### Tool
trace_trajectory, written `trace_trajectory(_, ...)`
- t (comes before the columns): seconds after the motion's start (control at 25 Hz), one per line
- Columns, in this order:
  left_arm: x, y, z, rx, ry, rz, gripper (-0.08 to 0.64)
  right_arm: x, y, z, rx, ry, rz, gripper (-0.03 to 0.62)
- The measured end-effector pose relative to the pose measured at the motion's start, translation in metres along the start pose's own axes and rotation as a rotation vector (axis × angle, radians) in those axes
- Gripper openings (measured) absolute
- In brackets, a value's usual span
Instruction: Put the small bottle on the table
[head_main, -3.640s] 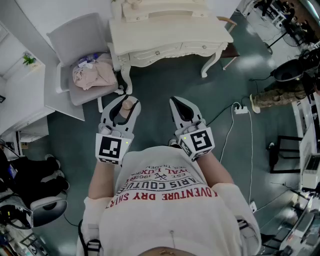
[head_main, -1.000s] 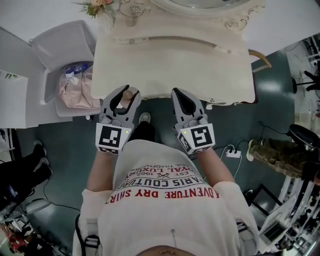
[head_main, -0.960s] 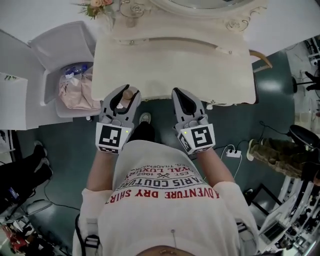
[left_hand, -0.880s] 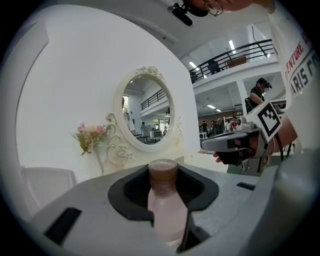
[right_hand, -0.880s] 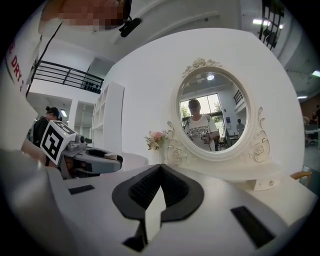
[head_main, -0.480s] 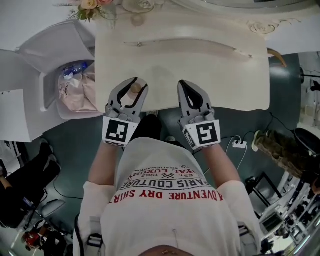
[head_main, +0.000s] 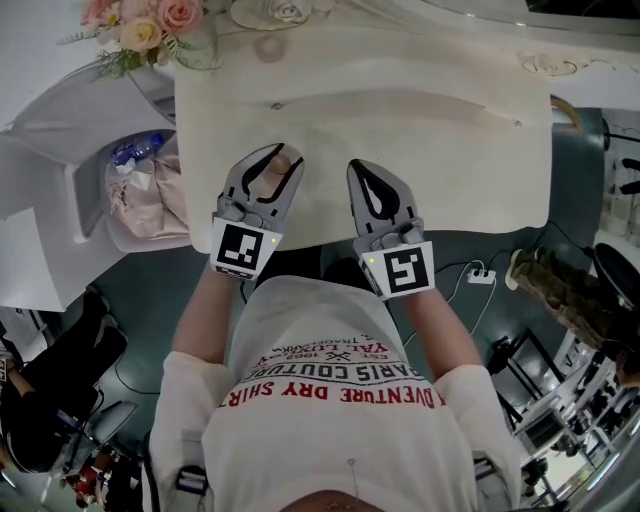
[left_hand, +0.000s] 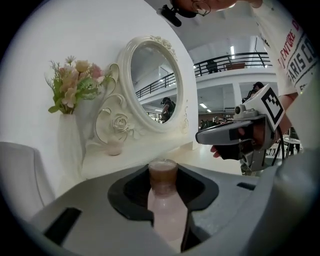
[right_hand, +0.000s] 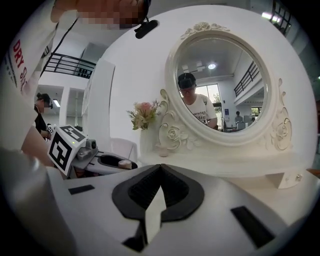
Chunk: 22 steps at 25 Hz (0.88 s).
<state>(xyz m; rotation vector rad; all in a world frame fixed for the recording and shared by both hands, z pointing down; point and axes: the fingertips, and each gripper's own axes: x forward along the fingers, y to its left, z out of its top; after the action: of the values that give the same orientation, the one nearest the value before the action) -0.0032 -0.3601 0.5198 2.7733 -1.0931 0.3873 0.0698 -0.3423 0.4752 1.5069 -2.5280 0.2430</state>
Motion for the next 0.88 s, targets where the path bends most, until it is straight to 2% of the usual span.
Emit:
trace_trajectory(0.24, 0.030, 0.014, -0.015, -0.022, 0.011, -0.010, 0.137, 0.020, -0.016, -0.015, 0.006, 0.047, -0.020, -0.002)
trace_trajectory(0.52, 0.047, 0.029, -0.027, 0.001, 0.039, -0.016, 0.137, 0.041, -0.025, -0.017, 0.014, 0.050, -0.018, -0.002)
trace_trajectory(0.88, 0.054, 0.029, -0.028, 0.001, -0.001, -0.038, 0.137, 0.044, -0.032, -0.021, 0.017, 0.077, -0.025, -0.002)
